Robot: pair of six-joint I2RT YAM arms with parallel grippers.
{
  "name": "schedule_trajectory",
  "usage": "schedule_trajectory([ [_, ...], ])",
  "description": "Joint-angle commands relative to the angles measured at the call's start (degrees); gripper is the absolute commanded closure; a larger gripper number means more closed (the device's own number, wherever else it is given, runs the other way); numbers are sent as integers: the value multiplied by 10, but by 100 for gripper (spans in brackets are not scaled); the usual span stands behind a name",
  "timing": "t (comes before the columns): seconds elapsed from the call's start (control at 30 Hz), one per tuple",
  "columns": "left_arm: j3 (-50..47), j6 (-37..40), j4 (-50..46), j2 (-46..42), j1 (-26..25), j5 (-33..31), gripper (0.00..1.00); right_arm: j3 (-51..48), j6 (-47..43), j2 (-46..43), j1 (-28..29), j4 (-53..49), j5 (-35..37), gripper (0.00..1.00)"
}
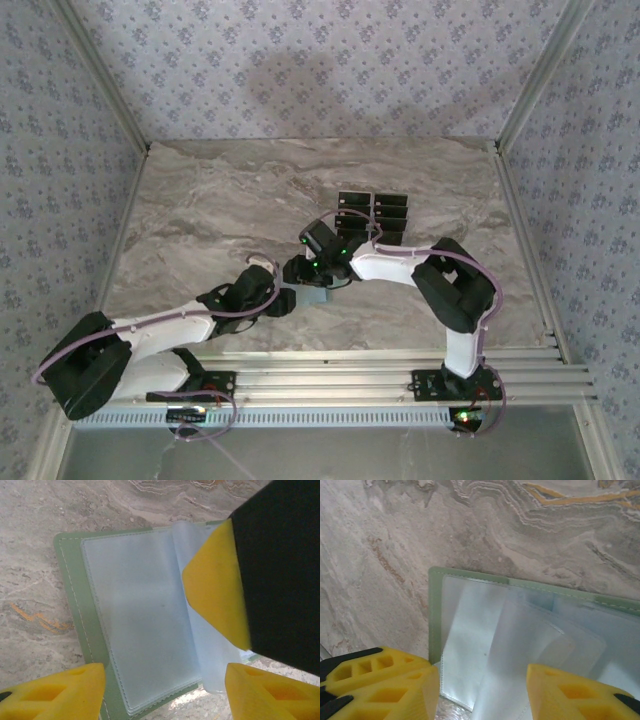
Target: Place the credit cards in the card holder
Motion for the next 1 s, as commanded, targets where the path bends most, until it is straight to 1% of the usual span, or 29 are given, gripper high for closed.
schedule_trajectory([
  [0.0,13,11,11,-5,-5,-11,36,18,5,-21,5,-17,5,48],
  [0.5,14,8,18,8,-6,-21,36,30,6,-6,8,-17,1,48],
  [0.97,15,9,21,56,-12,-40,36,37,4,3,5,-22,-1,48],
])
